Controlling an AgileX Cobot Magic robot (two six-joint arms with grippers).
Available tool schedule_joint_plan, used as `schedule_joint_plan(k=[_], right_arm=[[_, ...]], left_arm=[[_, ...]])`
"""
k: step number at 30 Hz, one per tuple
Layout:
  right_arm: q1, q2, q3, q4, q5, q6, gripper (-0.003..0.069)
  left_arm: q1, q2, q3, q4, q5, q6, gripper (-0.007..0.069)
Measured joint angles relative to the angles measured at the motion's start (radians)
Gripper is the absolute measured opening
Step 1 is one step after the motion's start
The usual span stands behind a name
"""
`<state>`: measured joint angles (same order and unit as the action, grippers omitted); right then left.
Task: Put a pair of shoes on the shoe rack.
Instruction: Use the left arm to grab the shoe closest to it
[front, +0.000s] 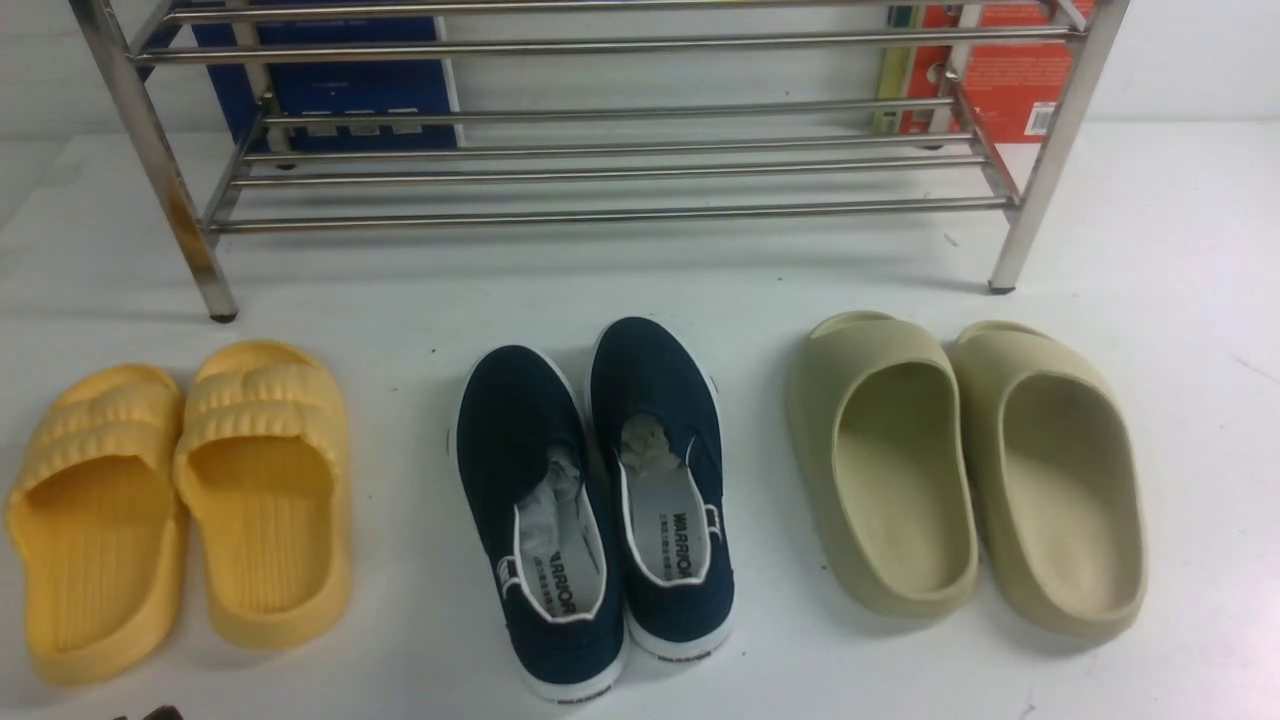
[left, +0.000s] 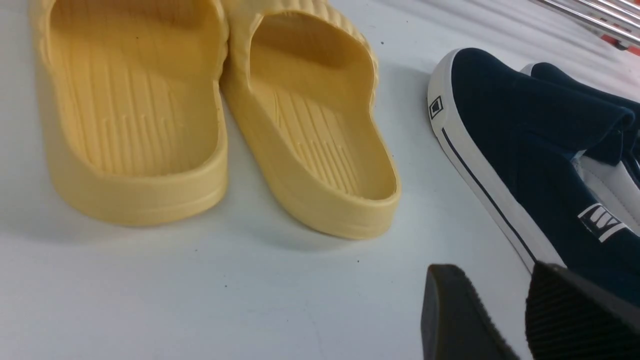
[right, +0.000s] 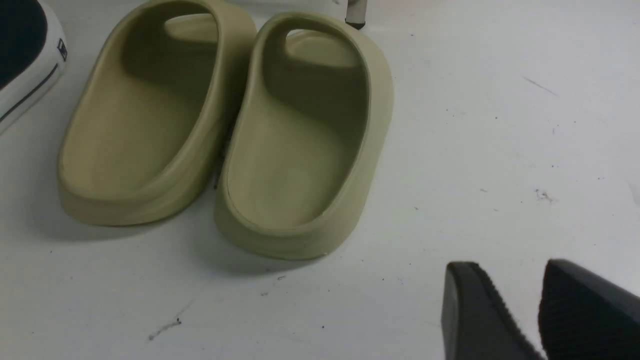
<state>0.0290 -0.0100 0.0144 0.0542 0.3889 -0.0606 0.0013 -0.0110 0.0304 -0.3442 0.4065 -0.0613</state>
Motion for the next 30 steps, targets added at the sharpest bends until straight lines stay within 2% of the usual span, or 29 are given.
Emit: schedule_joint_plan(k=[2, 6, 9, 10, 13, 16, 19, 23, 27, 28, 29, 30], right_arm=[[0.000, 0.000, 0.000, 0.000, 0.000, 0.000, 0.0239], [0.000, 0.000, 0.000, 0.000, 0.000, 0.000, 0.0239], [0.000, 0.000, 0.000, 0.000, 0.000, 0.000, 0.0239], [0.000, 0.000, 0.000, 0.000, 0.000, 0.000, 0.0239], [0.000, 0.000, 0.000, 0.000, 0.000, 0.000, 0.0239], [0.000, 0.000, 0.000, 0.000, 0.000, 0.000, 0.0239], [0.000, 0.000, 0.000, 0.000, 0.000, 0.000, 0.0239], [0.000, 0.000, 0.000, 0.000, 0.000, 0.000, 0.0239], [0.000, 0.000, 0.000, 0.000, 0.000, 0.000, 0.0239], [0.000, 0.000, 0.000, 0.000, 0.000, 0.000, 0.0239], [0.000, 0.000, 0.000, 0.000, 0.000, 0.000, 0.0239], [0.000, 0.000, 0.000, 0.000, 0.000, 0.000, 0.0239]], left_arm=[[0.000, 0.000, 0.000, -0.043, -0.019, -0.016, 0.0239], [0.000, 0.000, 0.000, -0.309, -0.101, -0.097, 0.0239], [0.000, 0.000, 0.000, -0.446, -0.156, -0.110, 0.0239], [0.000, 0.000, 0.000, -0.542, -0.206, -0.111, 0.0239], [0.000, 0.000, 0.000, -0.648, -0.316, -0.106, 0.0239], [0.000, 0.000, 0.000, -0.695, -0.358, -0.101, 0.0239], [0.000, 0.000, 0.000, -0.704, -0.337, -0.087, 0.0237], [0.000, 0.036, -0.119, -0.641, -0.091, 0.006, 0.0178], [0.000, 0.285, -0.371, -0.445, 0.245, 0.052, 0.0100], [0.000, 0.301, -0.399, -0.421, 0.262, 0.050, 0.0096], [0.000, 0.365, -0.455, -0.371, 0.347, 0.044, 0.0076], [0.000, 0.510, -0.560, -0.262, 0.465, 0.035, 0.0042]])
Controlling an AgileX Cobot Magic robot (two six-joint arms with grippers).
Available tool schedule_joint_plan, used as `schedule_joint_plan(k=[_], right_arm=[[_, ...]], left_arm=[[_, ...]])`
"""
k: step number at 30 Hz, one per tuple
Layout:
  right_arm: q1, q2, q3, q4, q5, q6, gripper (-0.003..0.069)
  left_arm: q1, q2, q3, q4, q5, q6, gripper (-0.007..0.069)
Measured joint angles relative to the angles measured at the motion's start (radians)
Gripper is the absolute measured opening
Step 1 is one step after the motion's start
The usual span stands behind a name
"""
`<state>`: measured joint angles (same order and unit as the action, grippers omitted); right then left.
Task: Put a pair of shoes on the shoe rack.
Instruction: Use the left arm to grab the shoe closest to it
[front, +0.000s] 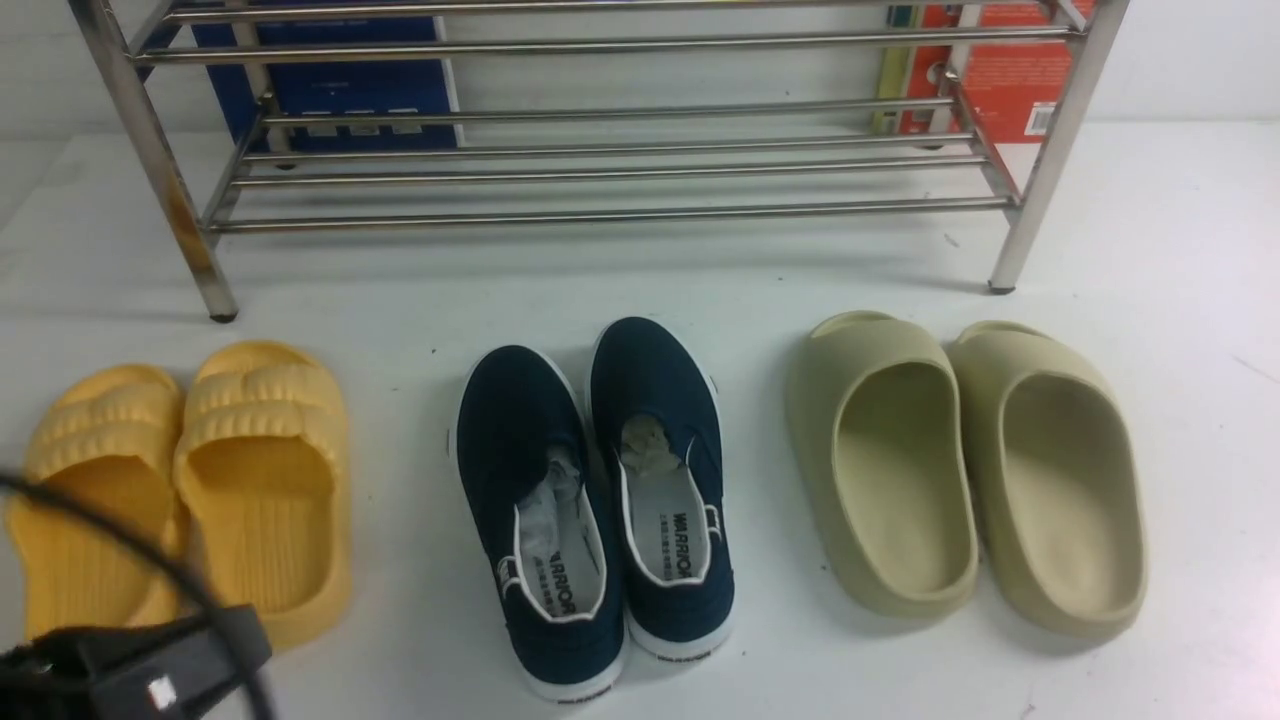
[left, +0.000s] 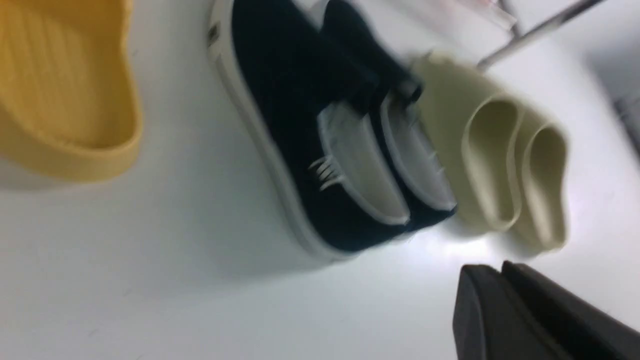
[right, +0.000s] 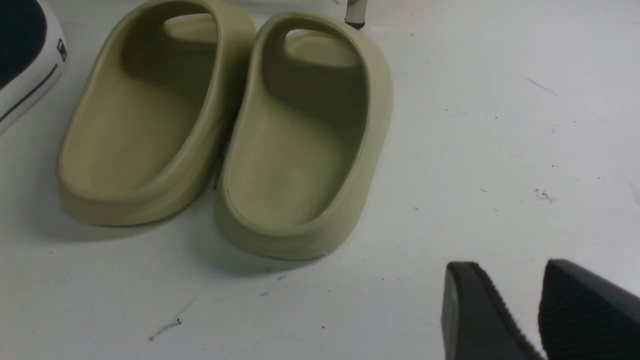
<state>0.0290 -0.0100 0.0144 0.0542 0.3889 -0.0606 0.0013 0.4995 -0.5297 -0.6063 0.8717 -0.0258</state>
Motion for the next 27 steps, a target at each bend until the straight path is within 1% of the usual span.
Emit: schedule_joint_plan(k=[1, 2, 3, 4, 6, 9, 10, 11, 15, 16, 17, 18, 20, 21, 23, 24, 27], right_arm=[[0.000, 0.000, 0.000, 0.000, 0.000, 0.000, 0.0239], [0.000, 0.000, 0.000, 0.000, 0.000, 0.000, 0.0239], [0.000, 0.000, 0.000, 0.000, 0.000, 0.000, 0.0239], [0.000, 0.000, 0.000, 0.000, 0.000, 0.000, 0.0239], [0.000, 0.000, 0.000, 0.000, 0.000, 0.000, 0.0239], [0.000, 0.000, 0.000, 0.000, 0.000, 0.000, 0.0239], [0.000, 0.000, 0.000, 0.000, 0.000, 0.000, 0.0239], [0.000, 0.000, 0.000, 0.000, 0.000, 0.000, 0.0239], [0.000, 0.000, 0.000, 0.000, 0.000, 0.000, 0.0239], [0.000, 0.000, 0.000, 0.000, 0.000, 0.000, 0.0239], [0.000, 0.000, 0.000, 0.000, 0.000, 0.000, 0.0239], [0.000, 0.000, 0.000, 0.000, 0.000, 0.000, 0.0239], [0.000, 0.000, 0.000, 0.000, 0.000, 0.000, 0.0239], [0.000, 0.000, 0.000, 0.000, 0.000, 0.000, 0.0239], [0.000, 0.000, 0.000, 0.000, 0.000, 0.000, 0.0239], [0.000, 0.000, 0.000, 0.000, 0.000, 0.000, 0.0239], [0.000, 0.000, 0.000, 0.000, 0.000, 0.000, 0.0239]], left_arm=[[0.000, 0.093, -0.069, 0.058, 0.071, 0.000, 0.0015], [0.000, 0.093, -0.079, 0.069, 0.081, 0.000, 0.0011], [-0.003, 0.210, -0.143, 0.139, 0.131, -0.001, -0.0013], [-0.012, 0.264, -0.172, 0.178, 0.142, -0.005, -0.0013], [-0.041, 0.375, -0.227, 0.223, 0.135, -0.008, -0.0013], [-0.116, 0.507, -0.274, 0.250, 0.081, -0.017, -0.0013], [-0.199, 0.595, -0.309, 0.263, 0.046, -0.037, -0.0013], [-0.209, 0.595, -0.313, 0.264, 0.042, -0.040, -0.0013], [-0.439, 0.729, -0.390, 0.311, -0.031, -0.196, -0.0013], [-0.471, 0.758, -0.402, 0.329, -0.038, -0.243, -0.0013], [-0.486, 0.764, -0.408, 0.339, -0.041, -0.252, -0.0013], [-0.528, 0.807, -0.429, 0.384, -0.050, -0.314, -0.0013], [-0.562, 0.874, -0.459, 0.457, -0.055, -0.389, -0.0013], [-0.569, 0.906, -0.474, 0.488, -0.058, -0.420, -0.0004], [-0.569, 0.966, -0.499, 0.529, -0.061, -0.474, 0.0046], [-0.567, 0.977, -0.501, 0.536, -0.062, -0.484, 0.0053], [-0.557, 1.054, -0.521, 0.563, -0.073, -0.568, 0.0206]])
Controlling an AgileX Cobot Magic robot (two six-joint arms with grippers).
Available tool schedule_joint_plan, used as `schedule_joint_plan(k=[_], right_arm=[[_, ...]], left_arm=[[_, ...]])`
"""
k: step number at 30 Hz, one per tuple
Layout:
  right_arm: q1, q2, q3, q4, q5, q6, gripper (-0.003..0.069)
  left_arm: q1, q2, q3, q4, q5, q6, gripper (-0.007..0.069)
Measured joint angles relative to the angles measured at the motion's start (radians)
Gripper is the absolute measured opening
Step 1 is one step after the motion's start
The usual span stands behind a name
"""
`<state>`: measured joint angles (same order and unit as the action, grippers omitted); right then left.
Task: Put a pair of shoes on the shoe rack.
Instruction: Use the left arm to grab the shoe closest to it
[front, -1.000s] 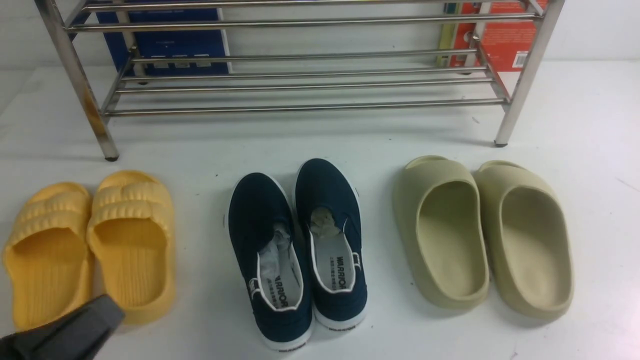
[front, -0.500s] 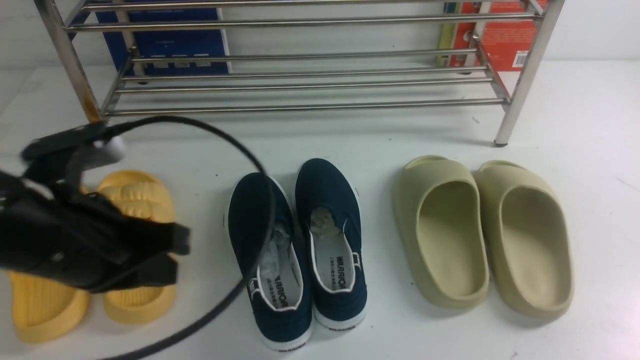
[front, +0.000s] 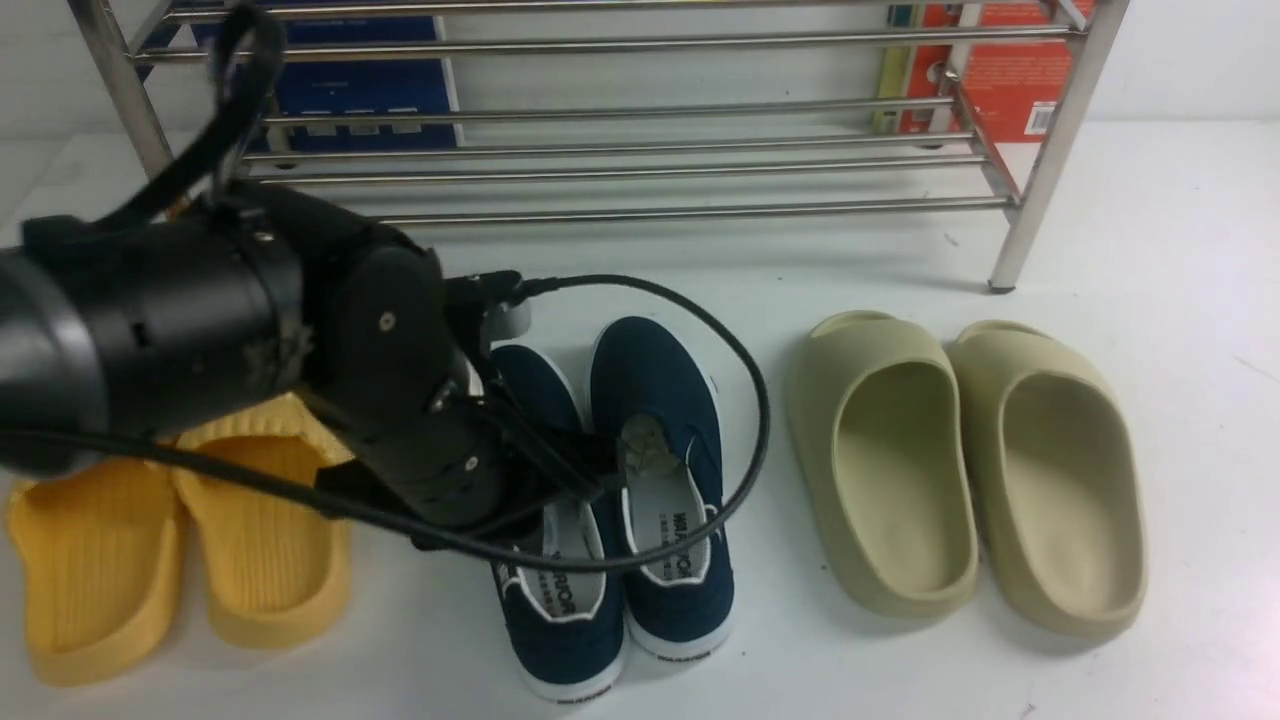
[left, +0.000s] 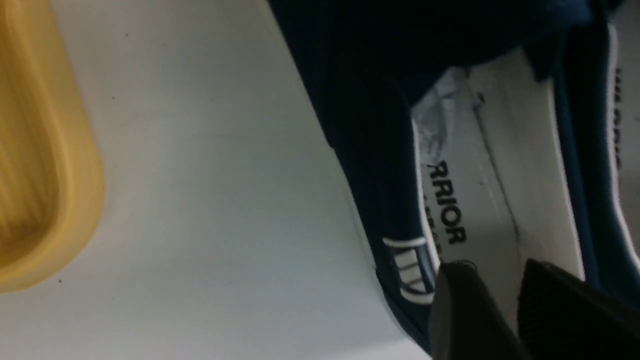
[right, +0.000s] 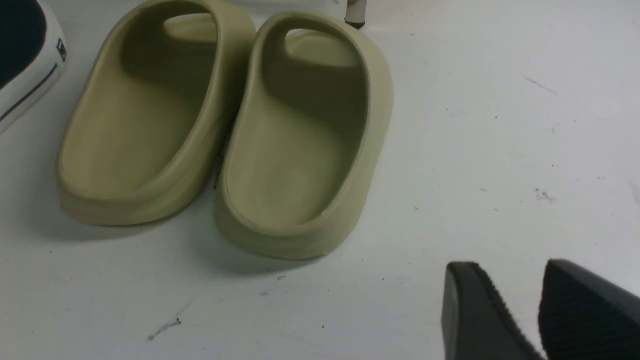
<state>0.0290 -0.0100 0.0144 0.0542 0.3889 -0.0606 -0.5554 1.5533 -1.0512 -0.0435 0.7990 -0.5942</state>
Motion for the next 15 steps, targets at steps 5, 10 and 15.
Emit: schedule_joint_plan(k=[5, 10, 15], right_arm=[[0.000, 0.000, 0.000, 0.000, 0.000, 0.000, 0.0239], [0.000, 0.000, 0.000, 0.000, 0.000, 0.000, 0.0239], [0.000, 0.000, 0.000, 0.000, 0.000, 0.000, 0.0239]], left_arm=[[0.001, 0.104, -0.006, 0.037, -0.044, -0.087, 0.0414], [0.001, 0.195, -0.006, 0.107, -0.046, -0.109, 0.0431], [0.000, 0.201, -0.015, 0.108, -0.034, -0.120, 0.0230]])
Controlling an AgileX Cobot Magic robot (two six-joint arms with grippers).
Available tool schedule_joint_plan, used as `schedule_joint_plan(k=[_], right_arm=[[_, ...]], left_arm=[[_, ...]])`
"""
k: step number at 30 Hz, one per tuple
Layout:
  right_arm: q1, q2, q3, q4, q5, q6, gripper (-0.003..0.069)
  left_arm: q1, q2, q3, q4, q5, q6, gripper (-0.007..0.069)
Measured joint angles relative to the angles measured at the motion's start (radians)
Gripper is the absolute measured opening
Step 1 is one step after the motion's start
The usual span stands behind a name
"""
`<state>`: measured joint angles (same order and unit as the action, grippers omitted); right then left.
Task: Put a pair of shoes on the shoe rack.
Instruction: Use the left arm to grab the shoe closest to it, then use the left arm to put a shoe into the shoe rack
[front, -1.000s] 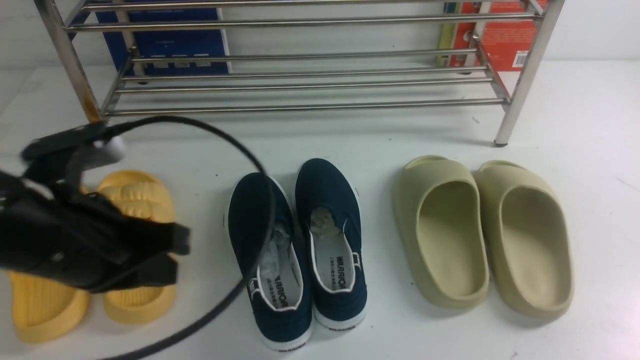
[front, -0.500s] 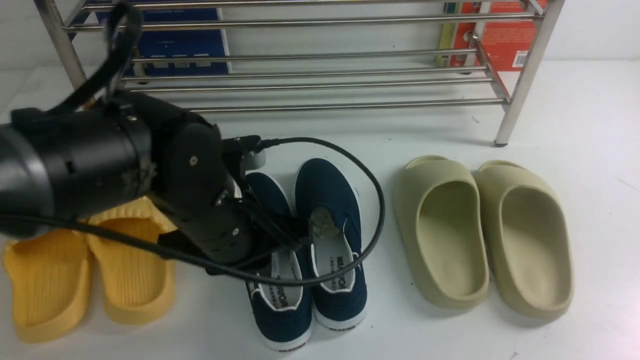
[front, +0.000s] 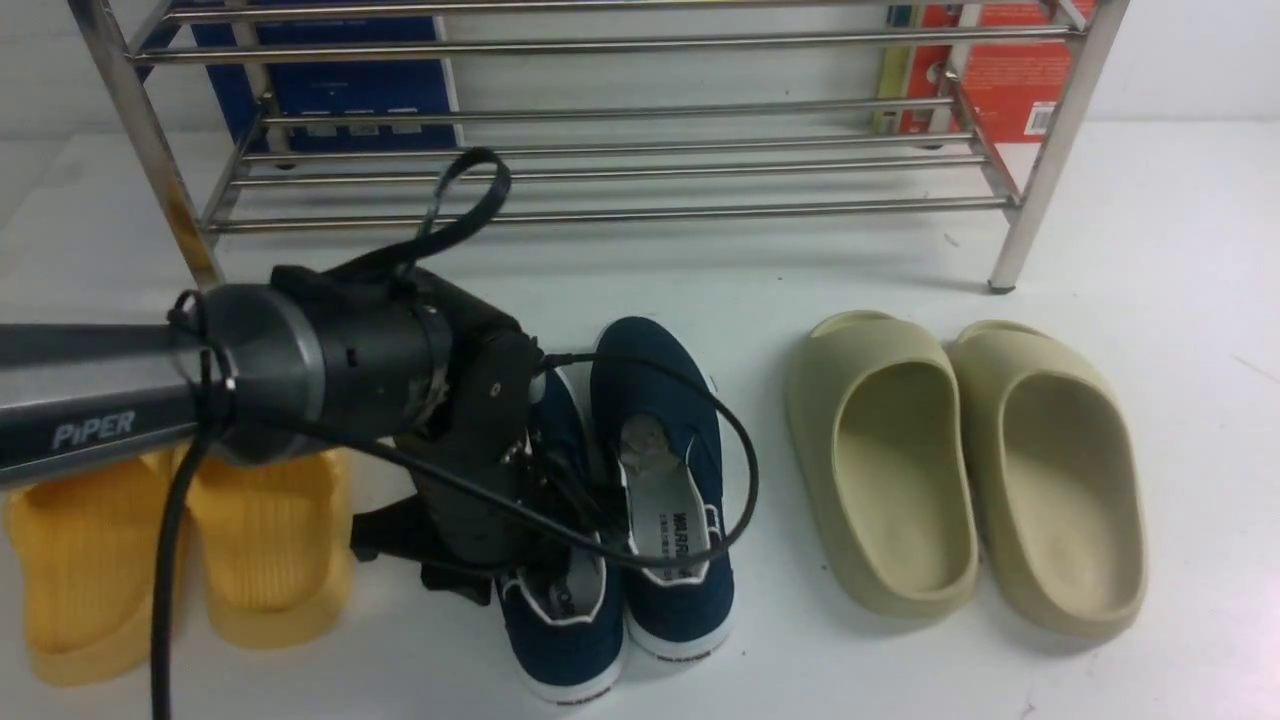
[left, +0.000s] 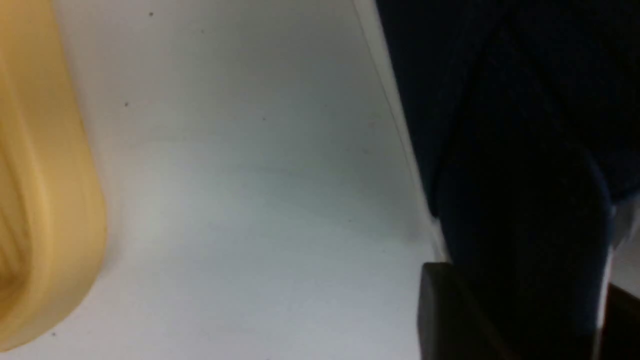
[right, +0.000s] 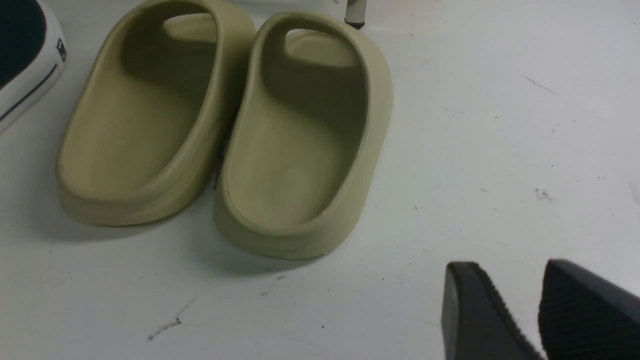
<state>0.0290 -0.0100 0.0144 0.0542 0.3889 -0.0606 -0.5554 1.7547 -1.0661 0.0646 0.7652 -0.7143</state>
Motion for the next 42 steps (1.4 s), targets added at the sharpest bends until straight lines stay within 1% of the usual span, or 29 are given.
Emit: schedule_joint_plan(k=[1, 2, 4, 11, 13, 17, 22, 23, 24, 26, 29, 35, 42], right_arm=[[0.000, 0.000, 0.000, 0.000, 0.000, 0.000, 0.0239], [0.000, 0.000, 0.000, 0.000, 0.000, 0.000, 0.0239], [0.000, 0.000, 0.000, 0.000, 0.000, 0.000, 0.0239], [0.000, 0.000, 0.000, 0.000, 0.000, 0.000, 0.0239], [0.000, 0.000, 0.000, 0.000, 0.000, 0.000, 0.0239], [0.000, 0.000, 0.000, -0.001, 0.000, 0.000, 0.0239], [0.000, 0.000, 0.000, -0.001, 0.000, 0.000, 0.0239], [0.000, 0.000, 0.000, -0.001, 0.000, 0.000, 0.0239], [0.000, 0.000, 0.000, -0.001, 0.000, 0.000, 0.0239], [0.000, 0.000, 0.000, -0.001, 0.000, 0.000, 0.0239], [0.000, 0.000, 0.000, -0.001, 0.000, 0.000, 0.0239], [0.000, 0.000, 0.000, -0.001, 0.000, 0.000, 0.0239], [0.000, 0.000, 0.000, 0.000, 0.000, 0.000, 0.0239]], left_arm=[[0.000, -0.003, 0.000, 0.001, 0.007, -0.002, 0.0179], [0.000, -0.011, 0.000, 0.003, 0.016, -0.003, 0.0101], [0.001, -0.033, 0.000, 0.012, 0.034, -0.007, 0.0013], [0.001, -0.192, 0.006, 0.023, 0.102, 0.000, 0.0017], [0.001, -0.249, -0.022, 0.049, 0.120, 0.005, 0.0017], [0.011, -0.266, -0.124, 0.157, 0.153, 0.012, 0.0017], [0.082, -0.212, -0.234, 0.149, 0.168, 0.063, 0.0017], [0.127, -0.177, -0.273, 0.113, 0.168, 0.103, 0.0017], [0.132, -0.167, -0.277, 0.109, 0.168, 0.114, 0.0017], [0.193, -0.100, -0.319, 0.054, 0.167, 0.175, 0.0017], [0.244, -0.034, -0.356, 0.027, 0.148, 0.222, 0.0017], [0.291, 0.067, -0.460, 0.025, 0.098, 0.237, 0.0017], [0.301, 0.191, -0.616, 0.045, 0.061, 0.242, 0.0017]])
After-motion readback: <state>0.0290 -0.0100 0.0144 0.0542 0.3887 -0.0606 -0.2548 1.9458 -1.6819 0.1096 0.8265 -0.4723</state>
